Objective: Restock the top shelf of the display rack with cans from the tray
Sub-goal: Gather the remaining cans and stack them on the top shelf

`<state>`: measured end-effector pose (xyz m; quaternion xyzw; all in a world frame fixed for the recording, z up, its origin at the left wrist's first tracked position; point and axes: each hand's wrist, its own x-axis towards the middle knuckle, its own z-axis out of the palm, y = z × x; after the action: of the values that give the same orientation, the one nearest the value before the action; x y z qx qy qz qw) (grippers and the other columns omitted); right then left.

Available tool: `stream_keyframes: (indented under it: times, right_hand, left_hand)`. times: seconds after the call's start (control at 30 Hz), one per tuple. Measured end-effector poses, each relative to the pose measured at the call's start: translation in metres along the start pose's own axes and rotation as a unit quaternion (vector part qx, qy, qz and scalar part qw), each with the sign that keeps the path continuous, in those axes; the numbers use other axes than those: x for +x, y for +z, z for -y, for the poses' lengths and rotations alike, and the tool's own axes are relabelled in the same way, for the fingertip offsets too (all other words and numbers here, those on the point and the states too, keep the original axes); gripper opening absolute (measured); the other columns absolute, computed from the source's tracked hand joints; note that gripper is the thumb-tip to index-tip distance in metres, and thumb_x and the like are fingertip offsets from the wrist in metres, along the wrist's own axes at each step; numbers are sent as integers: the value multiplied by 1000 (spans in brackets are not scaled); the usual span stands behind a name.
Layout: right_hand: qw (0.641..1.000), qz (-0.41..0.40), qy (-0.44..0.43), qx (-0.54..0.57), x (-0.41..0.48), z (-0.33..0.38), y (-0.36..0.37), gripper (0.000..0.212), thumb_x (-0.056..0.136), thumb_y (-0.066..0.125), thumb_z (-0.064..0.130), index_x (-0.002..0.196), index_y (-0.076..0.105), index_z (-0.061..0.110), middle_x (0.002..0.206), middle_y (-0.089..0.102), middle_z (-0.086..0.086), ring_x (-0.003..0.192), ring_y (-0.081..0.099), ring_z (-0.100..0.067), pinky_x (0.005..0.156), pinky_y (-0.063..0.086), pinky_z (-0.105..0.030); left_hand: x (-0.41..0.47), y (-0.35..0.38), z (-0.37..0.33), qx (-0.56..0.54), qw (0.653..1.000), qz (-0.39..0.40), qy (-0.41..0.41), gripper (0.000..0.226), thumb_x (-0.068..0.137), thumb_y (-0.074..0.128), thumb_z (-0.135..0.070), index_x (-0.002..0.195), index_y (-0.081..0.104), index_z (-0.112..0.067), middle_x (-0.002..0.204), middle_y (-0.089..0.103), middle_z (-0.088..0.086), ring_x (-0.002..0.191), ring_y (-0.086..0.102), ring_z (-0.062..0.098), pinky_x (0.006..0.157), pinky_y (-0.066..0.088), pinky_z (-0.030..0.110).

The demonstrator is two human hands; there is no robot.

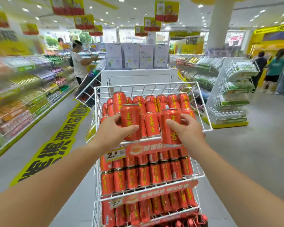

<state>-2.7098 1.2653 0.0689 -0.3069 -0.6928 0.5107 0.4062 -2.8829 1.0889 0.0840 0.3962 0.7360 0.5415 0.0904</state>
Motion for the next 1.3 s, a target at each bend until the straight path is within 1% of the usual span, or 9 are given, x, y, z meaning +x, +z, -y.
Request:
stream_keyframes:
  times: [0.13, 0.27, 0.4, 0.5, 0.6, 0.7, 0.9, 1.1, 1.3]
  right_hand:
    - [999, 32, -12, 25, 41, 15, 9, 31, 82, 82, 33, 102, 61, 25, 95, 66, 16, 84, 60, 2, 73, 48, -22]
    - [998, 57, -16, 16, 95, 21, 25, 57, 71, 82, 53, 112, 65, 19, 104, 70, 8, 95, 67, -10, 93, 53, -38]
    - [996, 80, -28, 9, 145, 20, 40, 25, 77, 83, 39, 89, 73, 21, 92, 78, 2, 91, 74, -21, 90, 58, -48]
    - [994, 103, -32, -3, 172, 14, 52, 28, 75, 83, 42, 90, 73, 20, 92, 78, 5, 90, 73, -18, 90, 58, -45]
    - [992, 121, -16, 0, 191, 4, 61, 33, 79, 82, 39, 102, 70, 19, 104, 74, 3, 96, 70, -15, 89, 56, -35]
    - [991, 133, -4, 4, 201, -2, 68, 22, 81, 81, 35, 96, 71, 21, 93, 75, 7, 83, 69, -7, 75, 55, -28]
    - [990, 138, 17, 10, 216, -5, 84, 62, 59, 77, 60, 106, 74, 19, 93, 79, 6, 86, 76, -15, 86, 61, -45]
    - [993, 115, 18, -15, 221, -15, 91, 73, 82, 82, 35, 144, 50, 12, 140, 57, -10, 126, 56, -25, 99, 43, -33]
    - [992, 118, -1, -38, 224, -22, 96, 73, 83, 79, 44, 144, 53, 15, 143, 58, -9, 130, 55, -24, 98, 42, -32]
  left_hand:
    - [31, -10, -8, 12, 999, -28, -29, 25, 75, 87, -38, 91, 77, -22, 80, 79, 0, 72, 75, 14, 69, 59, 36]
    - [68, -12, -9, 23, 997, -61, -50, 26, 73, 88, -38, 91, 78, -22, 81, 79, 1, 68, 72, 9, 65, 58, 29]
    - [104, -6, -12, 23, 994, -81, -68, 27, 71, 88, -39, 91, 80, -23, 82, 80, -3, 68, 71, 7, 69, 53, 29]
    - [127, 2, -11, 51, 989, -103, -92, 32, 65, 86, -48, 87, 81, -26, 78, 79, -7, 74, 74, 11, 74, 59, 33]
    - [144, 12, -11, 65, 985, -112, -116, 25, 70, 88, -42, 76, 77, -20, 58, 70, -14, 54, 63, 2, 57, 50, 22]
    - [153, 20, -9, 83, 981, -118, -131, 25, 71, 89, -39, 69, 72, -21, 44, 59, -16, 41, 51, -3, 53, 40, 21]
    - [168, 24, -6, 129, 976, -122, -128, 30, 65, 90, -43, 80, 78, -20, 68, 76, -8, 66, 72, 5, 66, 56, 26]
    - [175, 43, -7, 206, 962, -132, -123, 39, 58, 87, -48, 80, 72, -19, 71, 73, -6, 68, 70, 8, 70, 59, 35]
    - [183, 55, -8, 238, 950, -140, -147, 38, 65, 85, -48, 57, 64, -18, 85, 69, 12, 80, 68, 21, 68, 52, 30]
